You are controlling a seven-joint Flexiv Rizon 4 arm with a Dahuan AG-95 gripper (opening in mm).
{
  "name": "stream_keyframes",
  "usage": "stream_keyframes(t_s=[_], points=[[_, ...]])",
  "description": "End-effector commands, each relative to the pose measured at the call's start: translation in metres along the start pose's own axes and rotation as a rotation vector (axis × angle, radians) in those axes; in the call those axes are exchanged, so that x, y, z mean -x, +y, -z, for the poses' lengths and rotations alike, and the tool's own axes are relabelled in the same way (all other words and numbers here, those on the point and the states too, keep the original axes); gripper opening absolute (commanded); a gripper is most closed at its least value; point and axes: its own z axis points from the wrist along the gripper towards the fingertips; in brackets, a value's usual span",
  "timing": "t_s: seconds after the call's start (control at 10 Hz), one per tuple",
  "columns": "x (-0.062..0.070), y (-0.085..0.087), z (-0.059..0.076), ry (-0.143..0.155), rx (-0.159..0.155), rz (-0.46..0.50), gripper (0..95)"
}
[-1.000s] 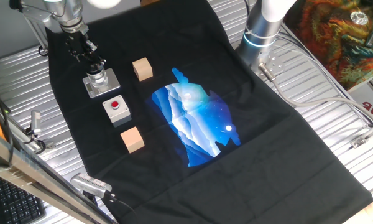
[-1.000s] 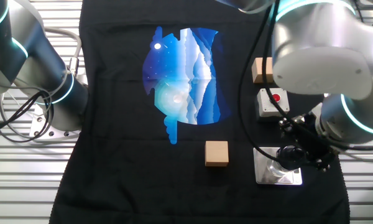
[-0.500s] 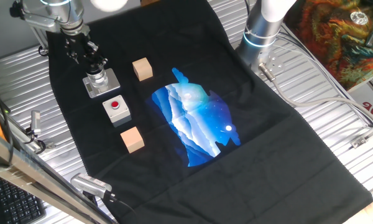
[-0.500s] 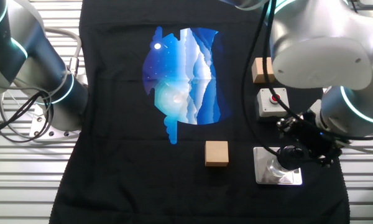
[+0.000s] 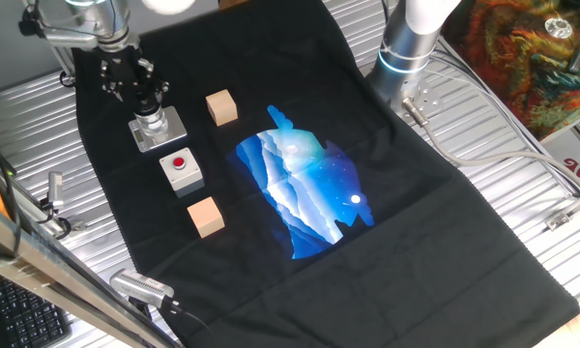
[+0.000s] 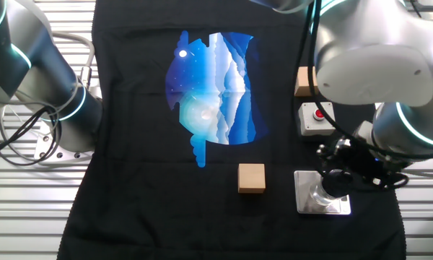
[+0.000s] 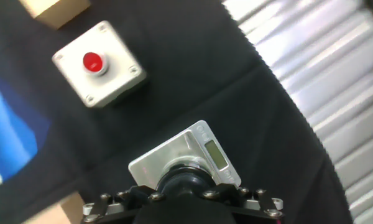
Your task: Screw the lid onto the jar
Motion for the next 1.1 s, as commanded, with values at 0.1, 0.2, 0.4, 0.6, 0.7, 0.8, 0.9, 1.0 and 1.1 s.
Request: stream_keyframes(t_s=[0.1, 0.2, 0.4, 0.6, 0.7, 0.8, 0.9, 1.0, 1.1], points=[[-0.0068, 0.0003, 0.0035, -0.01, 0.005, 0.26, 76.0], [-0.0074, 0.0003, 0.0038, -0.009, 0.0, 0.286, 76.0], [-0.0075, 0.0003, 0.0038, -0.01, 0.001, 0.324, 76.0], [-0.0076, 0.0002, 0.0034, -0.014, 0.002, 0.403, 76.0], [-0.0075, 0.0001, 0.0033, -0.018, 0.001, 0.437, 76.0], [-0.0074, 0.0, 0.0033, -0.025, -0.002, 0.486, 76.0], [-0.0072, -0.0001, 0.003, -0.025, -0.004, 0.506, 76.0], [-0.0071, -0.0003, 0.0027, -0.023, -0.004, 0.513, 76.0], [-0.0068, -0.0012, 0.0008, -0.022, -0.005, 0.529, 76.0]])
